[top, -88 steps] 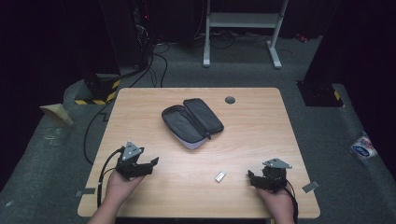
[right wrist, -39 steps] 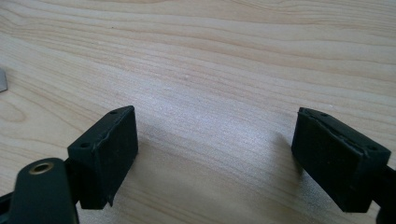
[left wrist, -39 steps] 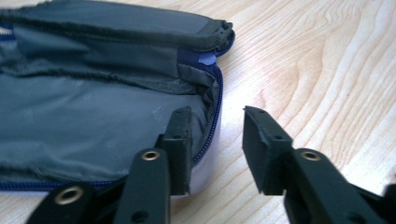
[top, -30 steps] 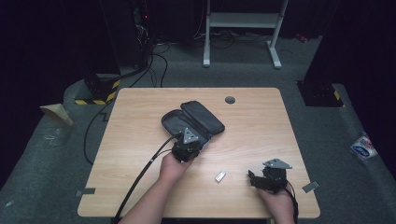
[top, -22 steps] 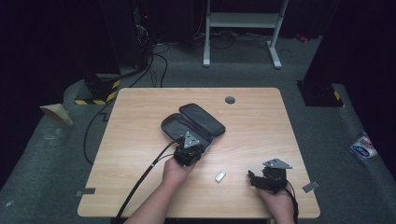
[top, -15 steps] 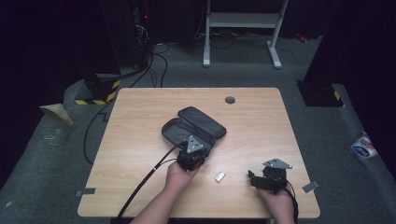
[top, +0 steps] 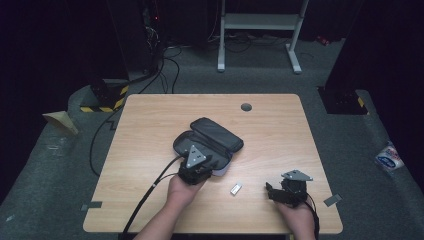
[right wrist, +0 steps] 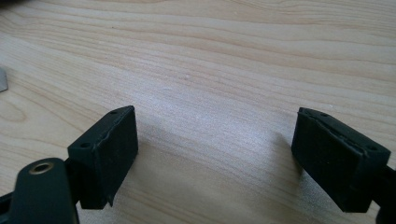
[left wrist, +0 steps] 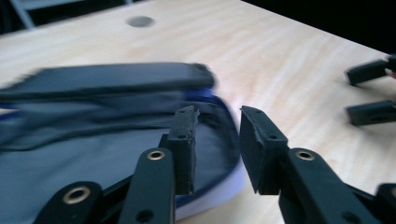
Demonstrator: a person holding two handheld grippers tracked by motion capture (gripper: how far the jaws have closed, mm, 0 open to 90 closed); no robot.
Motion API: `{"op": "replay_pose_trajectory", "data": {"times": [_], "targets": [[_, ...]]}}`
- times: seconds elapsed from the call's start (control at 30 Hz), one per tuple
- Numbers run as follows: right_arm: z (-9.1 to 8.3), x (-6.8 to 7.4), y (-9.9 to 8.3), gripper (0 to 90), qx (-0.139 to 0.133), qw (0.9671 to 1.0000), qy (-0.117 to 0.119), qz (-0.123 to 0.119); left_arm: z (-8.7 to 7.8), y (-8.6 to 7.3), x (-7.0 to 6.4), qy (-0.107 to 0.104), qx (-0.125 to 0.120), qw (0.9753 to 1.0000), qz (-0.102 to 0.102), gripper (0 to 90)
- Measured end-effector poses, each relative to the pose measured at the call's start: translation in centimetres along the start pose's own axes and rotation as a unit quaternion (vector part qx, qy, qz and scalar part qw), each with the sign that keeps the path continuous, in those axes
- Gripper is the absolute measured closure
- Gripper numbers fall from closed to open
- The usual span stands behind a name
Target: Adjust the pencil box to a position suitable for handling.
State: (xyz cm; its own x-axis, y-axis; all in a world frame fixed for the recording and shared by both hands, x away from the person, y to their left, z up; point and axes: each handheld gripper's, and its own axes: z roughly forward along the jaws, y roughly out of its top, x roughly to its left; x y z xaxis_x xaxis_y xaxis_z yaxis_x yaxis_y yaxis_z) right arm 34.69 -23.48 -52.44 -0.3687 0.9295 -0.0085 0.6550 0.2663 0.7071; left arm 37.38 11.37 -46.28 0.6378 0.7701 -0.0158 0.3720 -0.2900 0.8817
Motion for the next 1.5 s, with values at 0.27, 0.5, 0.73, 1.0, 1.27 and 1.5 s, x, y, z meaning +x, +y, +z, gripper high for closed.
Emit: {"op": "replay_pose_trajectory", "data": {"times": [0.27, 0.5, 0.73, 1.0, 1.27, 1.5], "targets": [[0.0, 0.0, 0.0, 14.2, 0.0, 1.0, 0.0, 0.0, -2.0, -0.3, 5.6, 0.076, 0.008, 0.9969, -0.022, 61.0], [0.0, 0.0, 0.0, 14.3, 0.0, 1.0, 0.0, 0.0, -1.5, -1.1, 10.2, 0.116, 0.028, 0.9908, -0.065, 60.9], [-0.4, -0.6, -0.2, 22.1, -0.014, 0.9996, 0.019, 0.018, 0.1, -2.1, 12.3, 0.119, 0.055, 0.9859, -0.104, 61.5], [-1.0, -0.2, -0.1, 31.9, -0.03, 0.9988, 0.038, 0.004, 0.1, -2.7, 12.3, 0.09, 0.057, 0.9872, -0.119, 69.1], [-1.7, 1.2, 0.5, 32.0, -0.05, 0.9976, 0.046, -0.008, -0.5, -4.0, 11.0, 0.066, 0.047, 0.9902, -0.114, 70.4], [-1.3, 2.4, 1.2, 34.5, -0.046, 0.9974, 0.053, -0.019, -1.0, -4.7, 8.7, 0.031, 0.032, 0.9938, -0.101, 68.6]]}}
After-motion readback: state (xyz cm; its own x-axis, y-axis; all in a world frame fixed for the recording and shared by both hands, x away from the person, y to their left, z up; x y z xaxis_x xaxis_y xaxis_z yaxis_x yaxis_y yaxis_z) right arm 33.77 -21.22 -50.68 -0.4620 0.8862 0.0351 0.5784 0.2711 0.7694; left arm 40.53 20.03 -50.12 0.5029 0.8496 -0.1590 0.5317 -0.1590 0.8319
